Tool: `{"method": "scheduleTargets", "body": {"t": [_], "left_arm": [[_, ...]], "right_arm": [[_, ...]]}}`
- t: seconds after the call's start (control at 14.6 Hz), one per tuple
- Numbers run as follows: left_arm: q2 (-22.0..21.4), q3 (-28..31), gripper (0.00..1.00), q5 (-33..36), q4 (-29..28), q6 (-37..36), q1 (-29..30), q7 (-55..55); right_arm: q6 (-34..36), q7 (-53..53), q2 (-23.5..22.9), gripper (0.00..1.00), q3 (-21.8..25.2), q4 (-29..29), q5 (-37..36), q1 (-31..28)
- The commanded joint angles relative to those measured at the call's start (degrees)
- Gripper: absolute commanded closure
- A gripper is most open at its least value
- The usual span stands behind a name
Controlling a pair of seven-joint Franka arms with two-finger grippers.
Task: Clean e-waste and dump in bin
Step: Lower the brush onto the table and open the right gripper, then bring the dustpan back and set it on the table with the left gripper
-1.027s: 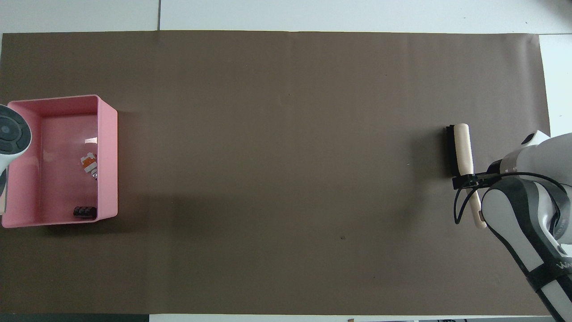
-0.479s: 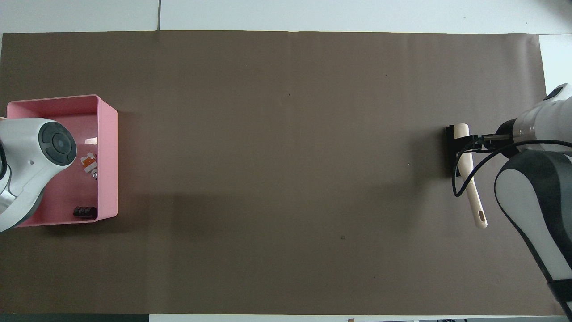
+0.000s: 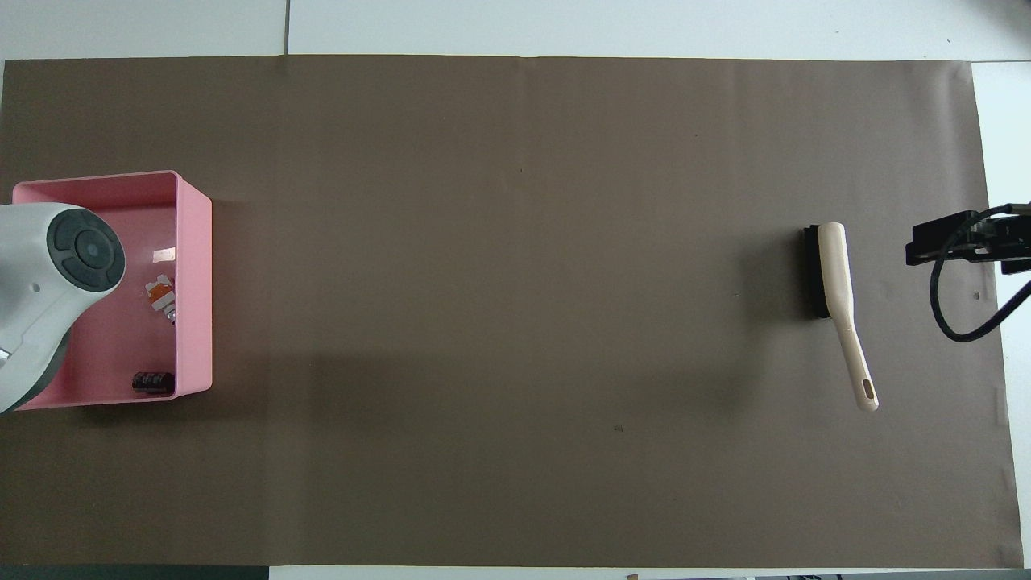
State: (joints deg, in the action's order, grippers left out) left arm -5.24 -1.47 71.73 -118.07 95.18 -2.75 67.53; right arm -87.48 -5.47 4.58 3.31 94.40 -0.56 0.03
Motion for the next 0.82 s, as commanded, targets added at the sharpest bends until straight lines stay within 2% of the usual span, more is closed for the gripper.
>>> {"method": "scheduleTargets", "body": {"t": [0.0,0.14,0.27,0.55,0.75], "left_arm": [[-2.58,0.33,1.00,-8.95,2.23,1.76,0.20,5.67],[-2.93,0.15,1.00,-12.73,2.49,2.46,0.11,7.52],[-2.76,0.24,1.00,-20.19,3.55,4.74,0.02,10.50],[-2.85,0.24,1.00,-33.73,2.94,9.32,-0.06,11.48],[-2.93,-0.02,1.00,-42.16,1.97,9.85,-0.68,11.57]], "right_arm": [[5.03,-1.48,-1.15,0.00,4.17,-4.05,-0.67,3.05],[5.12,-1.39,-0.62,0.00,4.16,-3.35,-0.59,2.34],[5.12,-0.34,-0.45,0.00,4.08,-3.43,-0.50,1.64],[6.43,-0.24,0.08,0.00,-1.18,-3.43,-2.33,-1.26],[5.83,-0.42,0.25,0.00,-1.20,-3.26,-2.70,-1.00]]}}
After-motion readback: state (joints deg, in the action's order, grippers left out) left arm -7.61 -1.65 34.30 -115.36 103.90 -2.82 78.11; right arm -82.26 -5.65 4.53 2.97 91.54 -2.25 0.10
